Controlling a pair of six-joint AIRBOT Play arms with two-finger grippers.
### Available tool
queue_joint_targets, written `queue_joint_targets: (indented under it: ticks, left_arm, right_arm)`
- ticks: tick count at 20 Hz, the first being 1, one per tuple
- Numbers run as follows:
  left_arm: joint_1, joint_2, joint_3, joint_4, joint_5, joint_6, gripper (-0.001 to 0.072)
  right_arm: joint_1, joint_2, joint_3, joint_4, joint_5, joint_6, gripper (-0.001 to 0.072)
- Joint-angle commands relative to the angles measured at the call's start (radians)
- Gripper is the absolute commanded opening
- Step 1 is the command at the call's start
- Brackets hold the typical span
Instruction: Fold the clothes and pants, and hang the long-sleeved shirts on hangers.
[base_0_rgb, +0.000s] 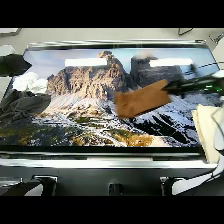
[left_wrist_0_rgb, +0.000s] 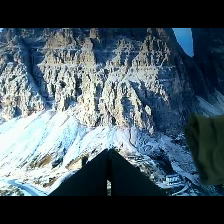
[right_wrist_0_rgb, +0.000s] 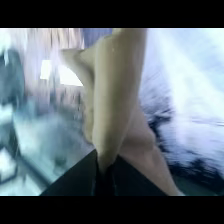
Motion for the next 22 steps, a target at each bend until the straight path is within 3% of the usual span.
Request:
queue_joint_targets:
  ticks: [1, 10, 15, 19, 22]
  left_arm:
    - [0.0, 0.0, 0.0, 0.0, 0.008, 0.0, 0.003]
    - [0.0, 0.0, 0.0, 0.0, 0.008, 0.0, 0.003]
    - [0.0, 0.0, 0.0, 0.0, 0.008, 0.0, 0.003]
    - [-0.001, 0.0, 0.0, 0.0, 0.008, 0.0, 0.003]
    - [0.0, 0.0, 0.0, -0.01, 0.008, 0.0, 0.003]
  right_arm:
    - [-0.203, 0.075, 0.122, -0.095, 0.03, 0.123, 0.0036]
    - [-0.593, 0.18, 0.196, -0.103, -0.035, 0.309, 0.0035]
    - [-0.698, 0.207, 0.195, -0.153, 0.032, 0.377, 0.0035]
    - [-0.705, 0.216, 0.185, -0.362, 0.119, 0.443, 0.0036]
    - [-0.705, 0.25, 0.108, -0.572, 0.209, 0.422, 0.0037]
